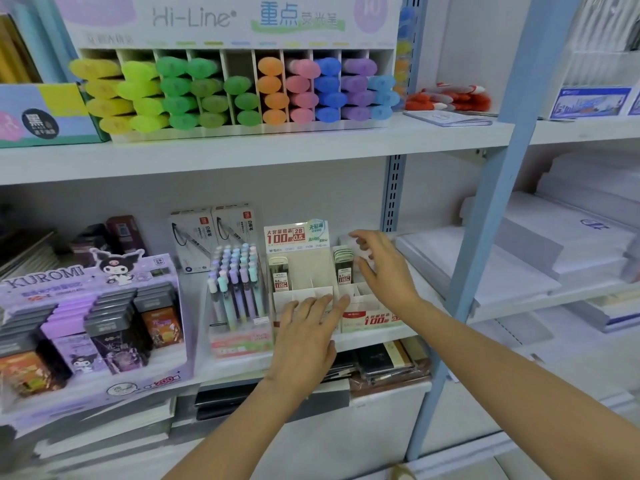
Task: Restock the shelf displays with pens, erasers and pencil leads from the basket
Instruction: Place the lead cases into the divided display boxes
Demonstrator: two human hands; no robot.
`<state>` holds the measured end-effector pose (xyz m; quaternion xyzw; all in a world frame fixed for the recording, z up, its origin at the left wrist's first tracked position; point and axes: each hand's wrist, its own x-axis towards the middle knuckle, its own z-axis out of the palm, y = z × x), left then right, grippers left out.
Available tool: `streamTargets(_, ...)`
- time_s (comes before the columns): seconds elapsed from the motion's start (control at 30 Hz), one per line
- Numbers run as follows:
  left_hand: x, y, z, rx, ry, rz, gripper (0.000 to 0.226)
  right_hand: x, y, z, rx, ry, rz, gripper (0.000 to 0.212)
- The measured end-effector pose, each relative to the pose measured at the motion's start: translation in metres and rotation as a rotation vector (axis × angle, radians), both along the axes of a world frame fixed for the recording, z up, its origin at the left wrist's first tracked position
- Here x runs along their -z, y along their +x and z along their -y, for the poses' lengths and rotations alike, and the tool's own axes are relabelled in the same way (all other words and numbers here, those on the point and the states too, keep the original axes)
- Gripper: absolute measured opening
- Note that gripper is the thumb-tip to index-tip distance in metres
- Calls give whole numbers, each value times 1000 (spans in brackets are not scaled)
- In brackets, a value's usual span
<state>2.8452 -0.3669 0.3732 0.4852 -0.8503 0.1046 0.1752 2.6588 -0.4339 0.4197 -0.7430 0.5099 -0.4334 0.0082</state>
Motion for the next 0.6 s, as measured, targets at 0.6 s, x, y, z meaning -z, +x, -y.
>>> streamTargets(0.6,119,74,-93,5,200,-358,20,121,84,-123,-327,332,12,14)
